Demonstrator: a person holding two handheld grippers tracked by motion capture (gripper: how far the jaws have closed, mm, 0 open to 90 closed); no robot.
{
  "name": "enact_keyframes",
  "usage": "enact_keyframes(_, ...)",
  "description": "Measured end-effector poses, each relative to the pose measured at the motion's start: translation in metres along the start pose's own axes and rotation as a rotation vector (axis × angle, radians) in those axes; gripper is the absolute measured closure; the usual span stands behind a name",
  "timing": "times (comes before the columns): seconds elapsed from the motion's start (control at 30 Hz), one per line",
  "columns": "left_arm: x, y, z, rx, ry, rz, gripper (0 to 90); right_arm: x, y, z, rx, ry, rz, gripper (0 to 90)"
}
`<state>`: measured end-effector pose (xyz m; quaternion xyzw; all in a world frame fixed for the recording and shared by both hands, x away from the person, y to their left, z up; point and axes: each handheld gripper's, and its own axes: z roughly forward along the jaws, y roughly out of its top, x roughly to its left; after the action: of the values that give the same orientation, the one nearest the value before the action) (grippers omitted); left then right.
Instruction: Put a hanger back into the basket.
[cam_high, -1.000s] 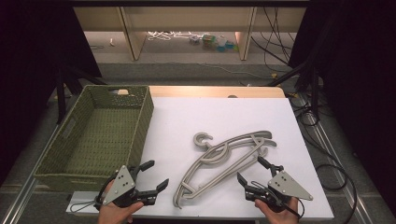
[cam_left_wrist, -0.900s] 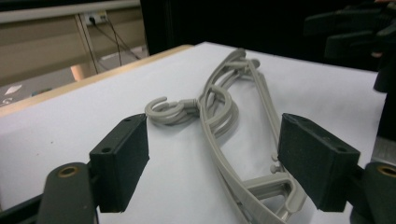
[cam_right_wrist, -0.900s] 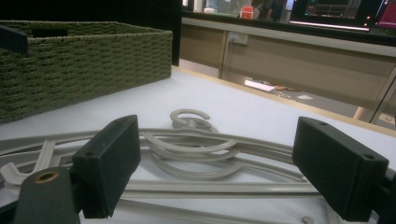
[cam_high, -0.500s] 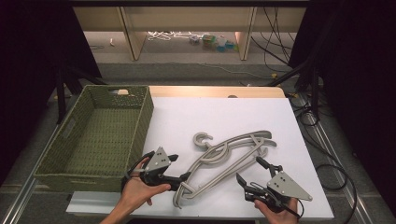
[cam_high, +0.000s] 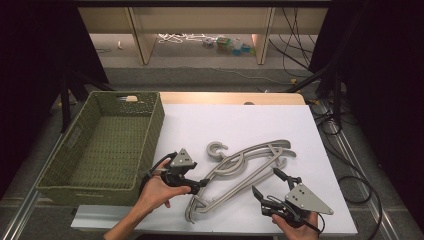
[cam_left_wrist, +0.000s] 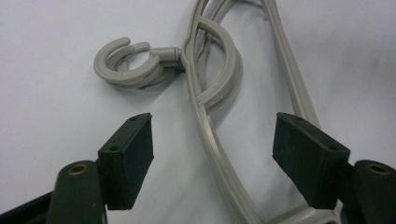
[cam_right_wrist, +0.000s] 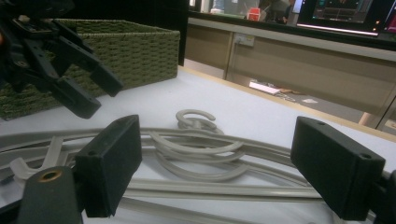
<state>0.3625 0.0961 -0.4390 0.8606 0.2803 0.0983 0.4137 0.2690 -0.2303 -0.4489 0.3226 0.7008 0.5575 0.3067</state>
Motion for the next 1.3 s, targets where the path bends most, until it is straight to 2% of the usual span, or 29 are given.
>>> enact_keyframes(0.03, 0.001, 0.001, 0.003, 0.001, -0.018, -0.021, 29.6, 0.000, 0.000, 0.000, -0.004, 0.001, -0.001, 17.4)
enact_keyframes(0.17, 0.007, 0.008, 0.012, 0.076, -0.048, -0.018, 33.9, -0.001, 0.000, 0.000, 0.002, -0.005, -0.011, 17.4)
enact_keyframes(0.23, 0.008, 0.009, 0.015, 0.087, -0.039, -0.026, 36.1, -0.001, 0.000, 0.000, 0.001, 0.001, -0.020, 17.4)
enact_keyframes(0.3, 0.010, 0.012, 0.021, 0.111, -0.069, -0.036, 37.8, -0.001, 0.000, 0.001, 0.002, -0.005, -0.024, 17.3)
enact_keyframes(0.37, 0.013, 0.014, 0.026, 0.148, -0.084, -0.014, 38.5, -0.002, 0.000, 0.001, -0.006, -0.010, -0.033, 17.2)
enact_keyframes(0.43, 0.013, 0.014, 0.033, 0.142, -0.089, -0.048, 40.4, -0.001, 0.000, 0.001, -0.007, 0.011, -0.023, 17.2)
enact_keyframes(0.47, 0.015, 0.015, 0.034, 0.166, -0.093, -0.026, 40.4, -0.001, 0.000, 0.001, -0.007, 0.011, -0.023, 17.2)
enact_keyframes(0.5, 0.015, 0.015, 0.036, 0.160, -0.090, -0.044, 42.3, -0.001, 0.000, 0.000, -0.002, 0.005, -0.022, 17.2)
enact_keyframes(0.57, 0.018, 0.016, 0.038, 0.186, -0.100, -0.021, 43.7, -0.001, 0.000, 0.001, -0.015, 0.013, -0.023, 17.2)
enact_keyframes(0.6, 0.018, 0.016, 0.039, 0.173, -0.099, -0.047, 44.5, -0.001, 0.000, 0.001, -0.010, 0.016, -0.028, 17.2)
enact_keyframes(0.67, 0.020, 0.017, 0.041, 0.196, -0.112, -0.043, 46.7, -0.001, 0.000, 0.001, -0.011, 0.013, -0.020, 17.2)
enact_keyframes(0.7, 0.020, 0.018, 0.042, 0.199, -0.115, -0.044, 49.0, -0.001, 0.001, 0.000, 0.011, 0.006, -0.024, 17.2)
enact_keyframes(0.8, 0.021, 0.019, 0.046, 0.223, -0.133, -0.050, 51.8, 0.000, 0.000, 0.000, 0.001, 0.005, -0.024, 17.2)
enact_keyframes(0.83, 0.021, 0.019, 0.048, 0.225, -0.133, -0.064, 55.1, 0.000, 0.000, 0.000, 0.000, 0.005, -0.024, 17.3)
enact_keyframes(0.9, 0.023, 0.019, 0.049, 0.235, -0.137, -0.056, 57.1, 0.000, 0.000, 0.000, -0.001, 0.005, -0.024, 17.3)
enact_keyframes(1.03, 0.026, 0.019, 0.055, 0.239, -0.150, -0.074, 63.1, 0.000, 0.000, 0.001, -0.007, -0.002, -0.025, 17.3)
enact_keyframes(1.27, 0.028, 0.016, 0.064, 0.243, -0.173, -0.119, 71.1, -0.001, 0.000, 0.001, 0.000, 0.001, -0.027, 17.7)
enact_keyframes(1.3, 0.026, 0.016, 0.066, 0.231, -0.179, -0.143, 71.1, -0.001, 0.000, 0.001, 0.000, 0.001, -0.027, 17.7)
